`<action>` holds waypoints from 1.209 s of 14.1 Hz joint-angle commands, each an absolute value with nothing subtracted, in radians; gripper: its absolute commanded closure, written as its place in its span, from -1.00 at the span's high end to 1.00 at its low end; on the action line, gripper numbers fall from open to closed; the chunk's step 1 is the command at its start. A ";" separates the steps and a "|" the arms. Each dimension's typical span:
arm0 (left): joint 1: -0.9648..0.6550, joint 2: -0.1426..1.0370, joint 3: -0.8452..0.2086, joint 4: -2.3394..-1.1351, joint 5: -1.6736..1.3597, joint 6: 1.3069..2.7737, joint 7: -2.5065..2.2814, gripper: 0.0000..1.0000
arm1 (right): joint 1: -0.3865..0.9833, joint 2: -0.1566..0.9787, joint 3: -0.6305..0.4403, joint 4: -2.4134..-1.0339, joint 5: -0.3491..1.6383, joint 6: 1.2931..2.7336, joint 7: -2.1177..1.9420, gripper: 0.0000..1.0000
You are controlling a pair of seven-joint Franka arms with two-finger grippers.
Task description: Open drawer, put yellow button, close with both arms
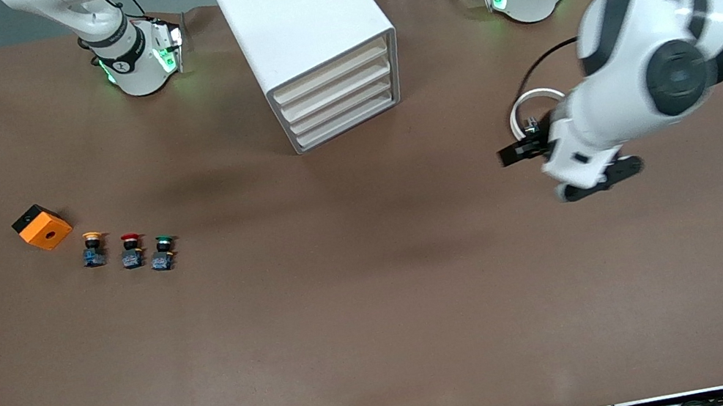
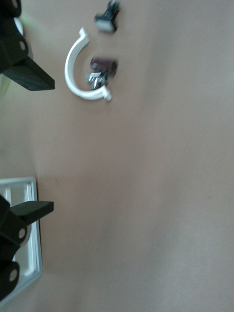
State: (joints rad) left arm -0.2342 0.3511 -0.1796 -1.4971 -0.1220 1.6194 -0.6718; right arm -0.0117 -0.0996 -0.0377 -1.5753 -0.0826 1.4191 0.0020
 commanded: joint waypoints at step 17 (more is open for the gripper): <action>-0.534 0.676 -0.173 -1.331 -0.610 1.655 -2.282 1.00 | -0.193 0.168 -0.028 -2.200 -0.095 2.288 -0.193 1.00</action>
State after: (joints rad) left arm -0.5299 0.6633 -0.1808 -1.3559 -0.5780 1.6896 -2.2109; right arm -0.1670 0.1497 -0.0395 -2.1769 -0.0827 2.2390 -0.1830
